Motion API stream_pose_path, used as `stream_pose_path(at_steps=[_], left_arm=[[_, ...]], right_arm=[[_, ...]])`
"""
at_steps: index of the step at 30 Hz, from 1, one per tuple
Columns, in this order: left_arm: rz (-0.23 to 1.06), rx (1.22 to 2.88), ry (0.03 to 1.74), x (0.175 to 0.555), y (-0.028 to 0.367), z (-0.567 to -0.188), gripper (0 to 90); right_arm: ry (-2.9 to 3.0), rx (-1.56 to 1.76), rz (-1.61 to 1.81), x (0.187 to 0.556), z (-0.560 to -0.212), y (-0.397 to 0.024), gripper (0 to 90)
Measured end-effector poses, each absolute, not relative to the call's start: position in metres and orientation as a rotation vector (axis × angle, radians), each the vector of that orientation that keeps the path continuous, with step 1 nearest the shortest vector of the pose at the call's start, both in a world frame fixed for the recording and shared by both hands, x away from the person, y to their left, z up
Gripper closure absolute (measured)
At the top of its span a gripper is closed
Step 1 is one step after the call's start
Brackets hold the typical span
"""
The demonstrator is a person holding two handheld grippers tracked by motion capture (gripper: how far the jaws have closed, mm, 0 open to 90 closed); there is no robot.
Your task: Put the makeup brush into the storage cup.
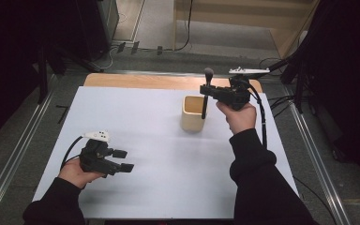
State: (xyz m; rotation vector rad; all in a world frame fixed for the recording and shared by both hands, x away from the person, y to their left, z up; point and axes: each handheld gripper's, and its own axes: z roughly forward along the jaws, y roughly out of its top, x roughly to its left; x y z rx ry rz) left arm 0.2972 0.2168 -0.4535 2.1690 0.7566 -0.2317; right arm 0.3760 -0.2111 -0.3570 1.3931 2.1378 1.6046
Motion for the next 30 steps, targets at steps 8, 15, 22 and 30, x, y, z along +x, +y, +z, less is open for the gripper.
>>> stream_pose_path(at_steps=[8,15,22,30], left_arm=[[-0.238,2.180,0.760,0.298,0.216,-0.455,28.2],[-0.227,2.159,0.749,0.297,0.217,-0.452,28.0],[-0.233,2.169,0.751,0.299,0.217,-0.454,28.1],[-0.227,2.173,0.761,0.300,0.216,-0.454,28.1]], right_arm=[[2.121,1.428,1.574,0.389,-0.357,-0.211,78.5],[2.113,1.452,1.549,0.398,-0.358,-0.209,78.5],[2.084,1.465,1.573,0.406,-0.360,-0.209,78.6],[2.074,1.495,1.501,0.419,-0.363,-0.210,78.5]])
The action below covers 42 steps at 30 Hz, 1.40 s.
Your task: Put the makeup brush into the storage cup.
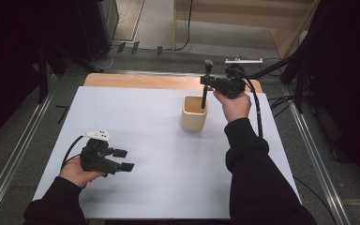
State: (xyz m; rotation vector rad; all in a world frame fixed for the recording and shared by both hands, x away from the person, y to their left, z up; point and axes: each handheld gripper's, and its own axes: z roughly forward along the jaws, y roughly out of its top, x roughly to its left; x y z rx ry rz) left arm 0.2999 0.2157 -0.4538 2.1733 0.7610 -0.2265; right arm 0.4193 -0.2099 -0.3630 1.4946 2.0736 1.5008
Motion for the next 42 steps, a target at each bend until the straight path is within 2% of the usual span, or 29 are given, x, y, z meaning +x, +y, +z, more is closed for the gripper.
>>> stream_pose_path(at_steps=[27,42], left_arm=[[-0.234,2.168,0.755,0.301,0.215,-0.454,28.1],[-0.240,2.179,0.757,0.301,0.214,-0.455,28.1]], right_arm=[[2.120,1.503,1.393,0.439,-0.390,-0.178,78.4],[2.134,1.513,1.391,0.431,-0.406,-0.170,78.3]])
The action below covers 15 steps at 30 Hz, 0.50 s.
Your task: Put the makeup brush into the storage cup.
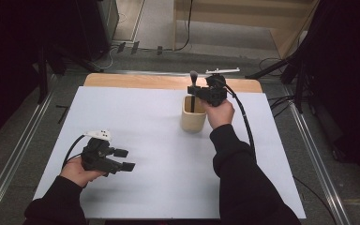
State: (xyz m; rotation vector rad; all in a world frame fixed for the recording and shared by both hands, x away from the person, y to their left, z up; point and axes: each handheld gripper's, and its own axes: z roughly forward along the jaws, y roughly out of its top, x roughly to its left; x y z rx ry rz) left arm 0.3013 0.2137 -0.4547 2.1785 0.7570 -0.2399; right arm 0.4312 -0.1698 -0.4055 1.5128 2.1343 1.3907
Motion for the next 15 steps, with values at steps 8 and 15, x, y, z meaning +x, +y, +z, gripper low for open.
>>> stream_pose_path(at_steps=[8,15], left_arm=[[-0.240,2.182,0.755,0.3010,0.2130,-0.4549,28.2],[-0.231,2.178,0.754,0.3005,0.2138,-0.4541,28.2]], right_arm=[[2.131,1.527,1.375,0.4292,-0.4103,-0.1748,78.3],[2.136,1.533,1.346,0.4284,-0.4100,-0.1759,66.5]])
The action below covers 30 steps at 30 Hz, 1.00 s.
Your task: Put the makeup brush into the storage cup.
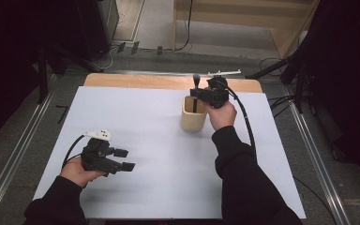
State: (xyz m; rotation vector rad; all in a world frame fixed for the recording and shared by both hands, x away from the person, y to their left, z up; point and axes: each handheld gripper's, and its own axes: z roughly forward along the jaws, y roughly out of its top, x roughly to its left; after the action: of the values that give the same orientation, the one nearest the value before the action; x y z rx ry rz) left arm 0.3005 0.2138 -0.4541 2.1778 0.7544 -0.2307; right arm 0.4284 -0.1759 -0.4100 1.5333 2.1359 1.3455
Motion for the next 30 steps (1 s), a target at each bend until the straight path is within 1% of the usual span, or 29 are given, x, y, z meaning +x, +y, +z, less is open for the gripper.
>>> stream_pose_path(at_steps=[1,2,4,5,8,13,19,21,30], left_arm=[[-0.230,2.178,0.754,0.300,0.214,-0.454,28.3],[-0.229,2.178,0.754,0.301,0.214,-0.454,28.2],[-0.228,2.187,0.757,0.301,0.214,-0.455,28.2],[-0.223,2.193,0.757,0.301,0.213,-0.455,28.2],[-0.225,2.195,0.750,0.301,0.212,-0.455,28.3],[-0.229,2.190,0.751,0.302,0.213,-0.456,28.1],[-0.226,2.177,0.756,0.301,0.216,-0.455,28.1],[-0.224,2.178,0.757,0.301,0.216,-0.455,28.1],[-0.219,2.176,0.760,0.300,0.216,-0.454,28.1]], right_arm=[[2.136,1.534,1.366,0.429,-0.409,-0.177,55.7],[2.124,1.532,1.375,0.428,-0.407,-0.179,48.6],[2.119,1.512,1.399,0.425,-0.403,-0.182,38.3],[2.123,1.517,1.404,0.425,-0.402,-0.183,35.3],[2.155,1.514,1.380,0.421,-0.399,-0.184,30.8],[2.193,1.470,1.385,0.414,-0.398,-0.187,28.4],[2.267,1.452,1.373,0.405,-0.403,-0.188,27.6],[2.283,1.435,1.341,0.403,-0.402,-0.187,27.5],[2.334,1.335,1.391,0.387,-0.395,-0.184,27.3]])
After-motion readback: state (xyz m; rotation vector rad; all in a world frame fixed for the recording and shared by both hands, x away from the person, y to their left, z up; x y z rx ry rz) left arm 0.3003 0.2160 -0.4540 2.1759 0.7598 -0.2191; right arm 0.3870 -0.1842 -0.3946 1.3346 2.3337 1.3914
